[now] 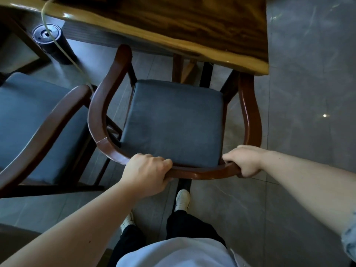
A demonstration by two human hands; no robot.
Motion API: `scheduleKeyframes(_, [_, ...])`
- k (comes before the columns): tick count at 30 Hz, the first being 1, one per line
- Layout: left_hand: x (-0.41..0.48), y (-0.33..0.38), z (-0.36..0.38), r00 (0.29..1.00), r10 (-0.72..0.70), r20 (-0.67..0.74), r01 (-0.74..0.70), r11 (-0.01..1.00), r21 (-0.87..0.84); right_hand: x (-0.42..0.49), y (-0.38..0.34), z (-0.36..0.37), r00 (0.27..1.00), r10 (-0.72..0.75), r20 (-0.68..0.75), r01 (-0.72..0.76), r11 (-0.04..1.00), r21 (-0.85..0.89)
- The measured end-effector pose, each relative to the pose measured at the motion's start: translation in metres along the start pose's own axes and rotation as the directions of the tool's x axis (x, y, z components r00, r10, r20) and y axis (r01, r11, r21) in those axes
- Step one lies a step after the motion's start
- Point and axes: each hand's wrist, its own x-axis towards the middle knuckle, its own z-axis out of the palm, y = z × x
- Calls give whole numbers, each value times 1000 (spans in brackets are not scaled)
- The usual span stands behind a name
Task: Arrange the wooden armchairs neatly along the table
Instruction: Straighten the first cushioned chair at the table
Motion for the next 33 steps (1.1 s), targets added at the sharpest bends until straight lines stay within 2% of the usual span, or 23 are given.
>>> scheduleKeyframes(6, [-4,-7,-5,997,46,67,-46,999,-8,-7,-10,14,985,22,-172,-8,996,85])
scheduleKeyframes(9, [-10,-26,-9,993,1,116,-1,1000,-5,-12,-28,19,952,7,-306,69,969,238])
scheduleKeyframes(11, [-11,-34,-11,988,6,157,-5,1000,-3,-10,-42,21,951,48,-305,72,926,369])
scheduleKeyframes(13, [-9,-37,-13,978,55,202,-63,997,32,-6,-49,22,947,127,-295,14,902,432])
scheduleKeyframes(17, [-5,-40,-16,960,112,257,-135,988,72,-6,-52,30,921,176,-347,-13,905,425])
scheduleKeyframes(24, [3,-43,-24,962,97,255,-117,991,67,-10,-54,21,888,229,-399,-13,879,476])
scheduleKeyframes(33, [-3,-64,-30,967,16,256,-42,994,97,4,-72,15,904,204,-375,3,876,482])
